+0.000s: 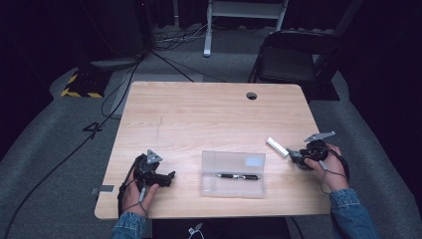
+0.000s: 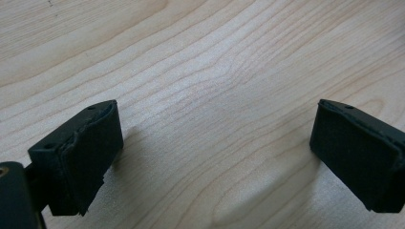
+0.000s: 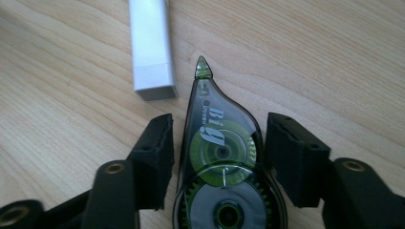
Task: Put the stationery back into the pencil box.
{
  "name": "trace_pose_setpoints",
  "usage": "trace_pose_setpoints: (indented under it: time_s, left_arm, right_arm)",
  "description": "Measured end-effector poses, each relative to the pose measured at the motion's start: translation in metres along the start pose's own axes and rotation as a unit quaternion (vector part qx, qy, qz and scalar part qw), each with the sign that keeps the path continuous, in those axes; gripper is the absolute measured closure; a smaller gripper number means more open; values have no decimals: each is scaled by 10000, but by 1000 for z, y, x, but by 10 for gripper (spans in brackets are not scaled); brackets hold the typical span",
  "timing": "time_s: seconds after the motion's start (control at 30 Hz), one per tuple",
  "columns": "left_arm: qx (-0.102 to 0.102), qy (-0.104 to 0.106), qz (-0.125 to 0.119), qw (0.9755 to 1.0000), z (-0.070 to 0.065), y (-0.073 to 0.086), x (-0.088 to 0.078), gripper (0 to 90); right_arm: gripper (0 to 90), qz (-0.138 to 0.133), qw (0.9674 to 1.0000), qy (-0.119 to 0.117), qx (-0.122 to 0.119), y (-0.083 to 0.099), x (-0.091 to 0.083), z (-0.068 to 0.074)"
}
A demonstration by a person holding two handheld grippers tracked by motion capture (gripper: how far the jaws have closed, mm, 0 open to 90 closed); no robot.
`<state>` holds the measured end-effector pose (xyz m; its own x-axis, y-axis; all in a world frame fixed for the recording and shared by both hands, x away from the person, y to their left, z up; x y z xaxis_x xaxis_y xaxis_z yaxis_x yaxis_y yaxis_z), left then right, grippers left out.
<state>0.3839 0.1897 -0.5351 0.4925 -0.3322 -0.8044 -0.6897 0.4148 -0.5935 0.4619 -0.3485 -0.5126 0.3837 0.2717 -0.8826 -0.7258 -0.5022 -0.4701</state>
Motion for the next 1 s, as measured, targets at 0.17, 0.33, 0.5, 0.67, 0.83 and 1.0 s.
trace_pose_setpoints:
  time_s: [0.17, 0.33, 0.5, 0.67, 0.83, 1.0]
  left_arm:
    - [0, 0, -1, 10000, 0, 0, 0, 43]
    - [0, -1, -1, 10000, 0, 0, 0, 43]
    - [1, -1, -1, 10000, 0, 0, 0, 43]
    - [1, -2, -1, 10000, 0, 0, 0, 43]
    - [3, -1, -1, 10000, 0, 0, 0, 43]
    - [1, 0, 0, 10000, 0, 0, 0, 43]
  right_arm:
    - [516, -7, 10000, 20, 7, 0, -1, 0]
    - [521, -9, 9999, 73, 95, 1, -1, 0]
    - [524, -50, 9998, 103, 168, 0, -5, -1]
    - [525, -141, 9996, 80, 232, -1, -10, 0]
    - [525, -203, 9995, 86, 222, -4, -16, 3]
    - [526, -404, 9990, 115, 127, -9, -27, 8]
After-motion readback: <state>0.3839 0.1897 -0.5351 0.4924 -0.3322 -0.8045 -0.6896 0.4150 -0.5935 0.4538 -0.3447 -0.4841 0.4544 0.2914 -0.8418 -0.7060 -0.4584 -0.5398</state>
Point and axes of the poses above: each handheld gripper's, and its own axes: x roughly forward along the jaws, y roughly out of its underside, z roughly to its left, the point moved 4 cm from there along x, roughly forward along the jaws, and after that the axes turned 6 degrees about z, right-handed, at the moved point
